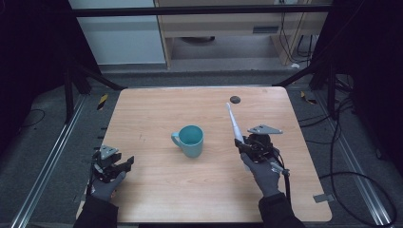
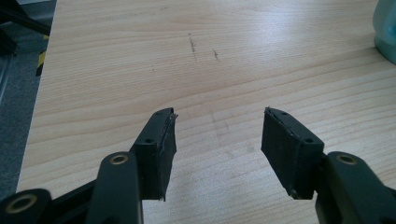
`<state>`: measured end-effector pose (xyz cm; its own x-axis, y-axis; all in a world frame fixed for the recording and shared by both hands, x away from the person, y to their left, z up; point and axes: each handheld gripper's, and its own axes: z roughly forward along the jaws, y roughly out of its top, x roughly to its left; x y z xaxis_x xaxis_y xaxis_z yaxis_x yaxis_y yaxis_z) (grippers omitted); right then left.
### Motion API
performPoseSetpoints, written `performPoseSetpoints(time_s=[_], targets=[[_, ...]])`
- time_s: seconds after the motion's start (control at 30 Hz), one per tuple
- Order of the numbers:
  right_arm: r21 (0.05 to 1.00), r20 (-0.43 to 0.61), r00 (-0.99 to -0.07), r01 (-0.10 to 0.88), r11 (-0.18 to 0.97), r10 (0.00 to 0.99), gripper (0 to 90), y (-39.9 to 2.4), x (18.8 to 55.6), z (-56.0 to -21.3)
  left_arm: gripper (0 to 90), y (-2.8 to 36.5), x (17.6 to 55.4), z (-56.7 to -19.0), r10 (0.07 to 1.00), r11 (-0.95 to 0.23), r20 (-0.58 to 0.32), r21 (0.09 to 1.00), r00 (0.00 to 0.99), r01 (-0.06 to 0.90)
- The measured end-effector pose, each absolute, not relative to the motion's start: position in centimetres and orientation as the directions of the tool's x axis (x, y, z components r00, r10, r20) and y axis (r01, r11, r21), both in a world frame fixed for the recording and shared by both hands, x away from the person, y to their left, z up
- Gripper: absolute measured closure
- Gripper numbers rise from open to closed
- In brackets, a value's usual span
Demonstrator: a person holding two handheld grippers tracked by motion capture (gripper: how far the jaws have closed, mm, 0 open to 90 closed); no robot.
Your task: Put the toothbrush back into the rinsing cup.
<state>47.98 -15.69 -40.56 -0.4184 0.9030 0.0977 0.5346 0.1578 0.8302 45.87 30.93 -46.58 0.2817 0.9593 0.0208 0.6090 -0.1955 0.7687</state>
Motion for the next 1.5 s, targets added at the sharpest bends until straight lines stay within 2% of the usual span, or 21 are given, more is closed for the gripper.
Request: performPoseSetpoints(time_s=[0.07, 0.23, 0.63, 1.17, 1.5], targets=[[0.839, 0.098, -0.415, 0.523, 0.150, 0.905, 66.5, -15.6, 48.0, -40.4, 43.9, 30.9, 45.9, -46.6, 0.959, -0.196, 0.021, 0.768, 0.282, 0.610], [0.902, 0.118, -0.395, 0.426, 0.067, 0.911, 66.4, -14.3, 48.2, -39.1, 43.9, 30.9, 45.9, -46.6, 0.960, -0.193, 0.022, 0.772, 0.279, 0.606], [0.955, 0.146, -0.366, 0.293, -0.035, 0.919, 66.5, -10.8, 49.4, -37.2, 43.8, 31.1, 45.8, -46.5, 0.962, -0.183, 0.016, 0.776, 0.272, 0.603], [0.959, 0.229, -0.379, 0.249, -0.139, 0.897, 66.5, -5.8, 52.0, -37.1, 43.9, 31.2, 45.8, -46.5, 0.963, -0.177, 0.010, 0.779, 0.270, 0.602], [0.958, 0.245, -0.392, 0.239, -0.159, 0.887, 66.5, -2.9, 53.0, -37.5, 43.9, 31.3, 45.8, -46.4, 0.963, -0.174, 0.008, 0.781, 0.269, 0.600]])
